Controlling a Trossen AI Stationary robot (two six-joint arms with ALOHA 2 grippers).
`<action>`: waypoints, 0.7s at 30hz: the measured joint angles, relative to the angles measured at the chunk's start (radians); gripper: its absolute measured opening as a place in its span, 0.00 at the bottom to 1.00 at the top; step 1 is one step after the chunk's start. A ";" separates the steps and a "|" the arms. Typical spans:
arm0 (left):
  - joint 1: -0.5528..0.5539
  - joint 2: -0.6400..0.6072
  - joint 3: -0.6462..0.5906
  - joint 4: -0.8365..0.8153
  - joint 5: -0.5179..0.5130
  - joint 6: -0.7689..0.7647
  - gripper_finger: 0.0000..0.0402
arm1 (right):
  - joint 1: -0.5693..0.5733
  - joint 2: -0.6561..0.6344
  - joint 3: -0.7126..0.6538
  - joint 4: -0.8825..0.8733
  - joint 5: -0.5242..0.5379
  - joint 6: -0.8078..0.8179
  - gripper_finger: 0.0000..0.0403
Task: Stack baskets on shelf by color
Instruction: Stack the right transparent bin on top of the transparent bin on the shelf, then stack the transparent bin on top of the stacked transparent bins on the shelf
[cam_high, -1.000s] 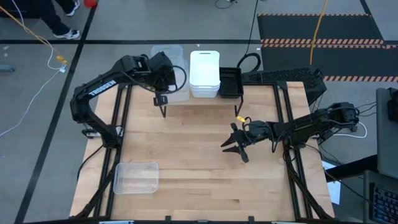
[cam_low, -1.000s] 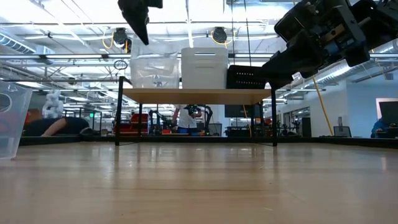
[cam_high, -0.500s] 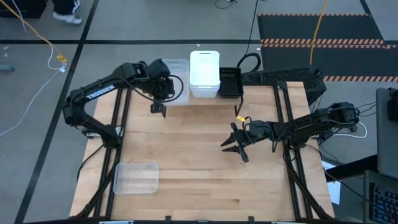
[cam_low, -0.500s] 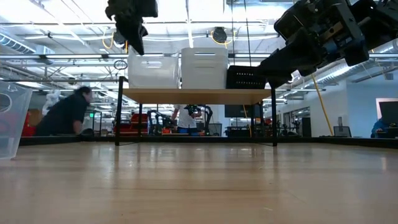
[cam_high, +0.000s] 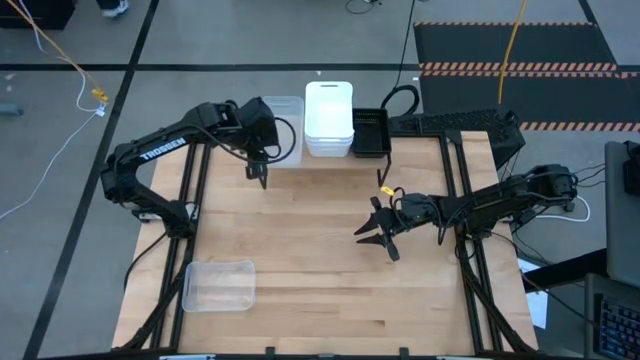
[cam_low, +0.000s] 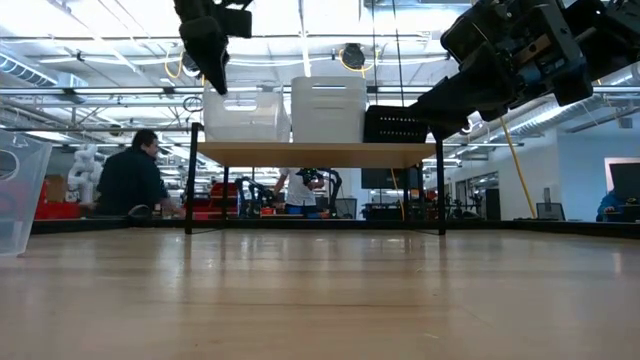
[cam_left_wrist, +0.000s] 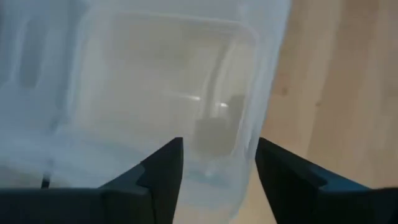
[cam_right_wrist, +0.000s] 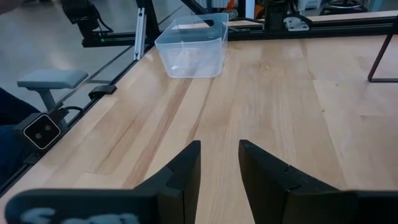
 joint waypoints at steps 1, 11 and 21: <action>-0.007 -0.004 0.009 -0.016 -0.027 -0.039 0.51 | 0.000 0.000 0.000 0.001 0.001 0.001 0.26; -0.175 -0.066 0.053 -0.156 -0.141 -0.391 0.45 | 0.000 0.000 0.000 0.007 0.005 0.005 0.26; -0.374 -0.098 0.053 -0.235 -0.201 -0.810 0.37 | -0.002 0.001 0.000 0.033 0.005 -0.034 0.26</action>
